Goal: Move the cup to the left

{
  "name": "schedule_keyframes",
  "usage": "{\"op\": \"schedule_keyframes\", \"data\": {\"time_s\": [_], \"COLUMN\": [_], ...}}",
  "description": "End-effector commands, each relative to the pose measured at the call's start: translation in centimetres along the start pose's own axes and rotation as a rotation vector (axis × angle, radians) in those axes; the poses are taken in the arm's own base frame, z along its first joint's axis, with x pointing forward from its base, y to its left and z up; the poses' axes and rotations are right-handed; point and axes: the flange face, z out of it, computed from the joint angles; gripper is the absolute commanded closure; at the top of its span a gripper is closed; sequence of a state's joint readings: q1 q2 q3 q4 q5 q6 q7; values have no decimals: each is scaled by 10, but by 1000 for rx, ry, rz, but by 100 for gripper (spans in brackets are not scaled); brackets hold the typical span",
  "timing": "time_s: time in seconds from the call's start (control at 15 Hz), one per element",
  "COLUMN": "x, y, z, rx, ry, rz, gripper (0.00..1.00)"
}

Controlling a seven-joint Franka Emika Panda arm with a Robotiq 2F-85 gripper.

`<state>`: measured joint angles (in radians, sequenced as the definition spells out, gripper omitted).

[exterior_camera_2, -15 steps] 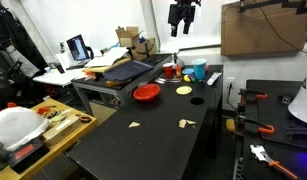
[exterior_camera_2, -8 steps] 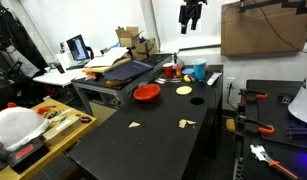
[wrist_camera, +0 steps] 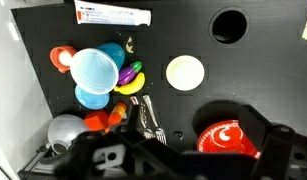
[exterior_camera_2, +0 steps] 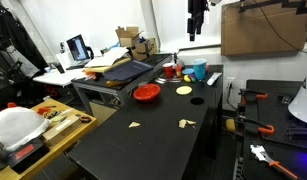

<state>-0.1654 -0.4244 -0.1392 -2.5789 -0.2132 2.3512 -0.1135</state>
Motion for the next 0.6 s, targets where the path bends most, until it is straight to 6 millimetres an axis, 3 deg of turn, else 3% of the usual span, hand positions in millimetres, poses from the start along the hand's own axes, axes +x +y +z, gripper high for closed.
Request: {"op": "schedule_keyframes", "data": {"time_s": [0.0, 0.2, 0.53], "x": [11, 18, 39], "y": [21, 40, 74], "z": [25, 45, 64], "rx": [-7, 17, 25], "ry": [-44, -90, -120], "rz": [-70, -123, -210], "gripper": [0, 0, 0]}}
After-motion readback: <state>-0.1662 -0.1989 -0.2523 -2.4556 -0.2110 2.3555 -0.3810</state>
